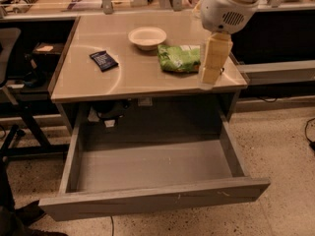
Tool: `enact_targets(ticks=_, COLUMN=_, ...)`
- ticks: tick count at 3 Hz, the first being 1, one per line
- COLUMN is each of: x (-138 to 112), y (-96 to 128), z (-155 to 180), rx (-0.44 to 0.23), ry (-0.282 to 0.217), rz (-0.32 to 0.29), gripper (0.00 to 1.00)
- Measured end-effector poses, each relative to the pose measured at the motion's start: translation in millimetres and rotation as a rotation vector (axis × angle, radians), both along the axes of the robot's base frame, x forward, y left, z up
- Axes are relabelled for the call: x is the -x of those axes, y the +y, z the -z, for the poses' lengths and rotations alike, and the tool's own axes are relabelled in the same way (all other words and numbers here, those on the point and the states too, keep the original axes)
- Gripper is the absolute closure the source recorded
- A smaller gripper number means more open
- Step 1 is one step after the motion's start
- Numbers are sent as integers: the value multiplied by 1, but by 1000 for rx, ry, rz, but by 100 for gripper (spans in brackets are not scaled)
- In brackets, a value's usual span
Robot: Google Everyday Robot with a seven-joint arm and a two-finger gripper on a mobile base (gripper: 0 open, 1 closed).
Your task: Place rxbar blueberry into top drawer
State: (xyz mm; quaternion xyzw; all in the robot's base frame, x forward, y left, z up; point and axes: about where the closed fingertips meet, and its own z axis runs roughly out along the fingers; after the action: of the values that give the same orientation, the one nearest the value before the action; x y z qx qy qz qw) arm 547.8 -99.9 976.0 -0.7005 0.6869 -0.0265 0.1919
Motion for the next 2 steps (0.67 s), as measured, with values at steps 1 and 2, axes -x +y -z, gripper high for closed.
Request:
enact_targets(ticks=1, x=-30, y=41, z=6, rx=-13, ry=-2, rz=-71, gripper=0)
enact_targets(ticks=2, x=-61, y=71, z=15, rx=-19, ry=10, rz=-116, gripper=0)
